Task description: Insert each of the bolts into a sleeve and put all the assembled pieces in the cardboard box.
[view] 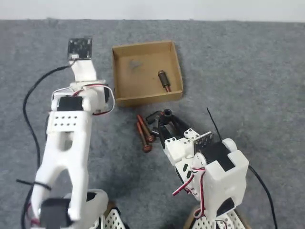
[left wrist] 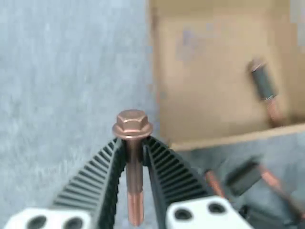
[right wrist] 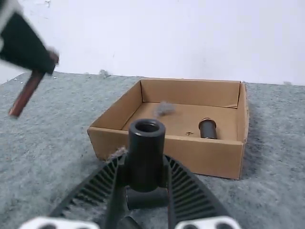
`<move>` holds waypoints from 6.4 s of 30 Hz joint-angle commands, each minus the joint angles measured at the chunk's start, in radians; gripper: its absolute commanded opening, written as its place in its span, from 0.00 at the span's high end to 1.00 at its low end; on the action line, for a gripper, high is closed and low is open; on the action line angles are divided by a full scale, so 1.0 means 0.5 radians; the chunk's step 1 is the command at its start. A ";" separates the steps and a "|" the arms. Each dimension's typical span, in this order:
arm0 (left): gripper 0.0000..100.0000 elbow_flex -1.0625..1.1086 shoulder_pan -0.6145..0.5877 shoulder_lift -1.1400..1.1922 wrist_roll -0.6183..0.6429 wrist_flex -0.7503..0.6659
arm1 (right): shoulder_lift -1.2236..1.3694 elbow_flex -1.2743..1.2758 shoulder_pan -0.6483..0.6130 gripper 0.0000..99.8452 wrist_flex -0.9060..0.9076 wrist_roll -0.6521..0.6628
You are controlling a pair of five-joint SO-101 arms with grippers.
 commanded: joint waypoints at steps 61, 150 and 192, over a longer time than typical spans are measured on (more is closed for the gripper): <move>0.99 0.974 0.930 -0.896 0.430 -1.304 | -0.081 0.049 -0.161 0.99 -0.035 0.166; 0.99 1.444 1.080 -1.310 0.288 -1.531 | -0.081 0.018 -0.115 0.99 0.051 0.166; 0.99 1.726 1.092 -1.172 0.285 -1.470 | -0.091 0.018 -0.069 0.99 0.048 0.166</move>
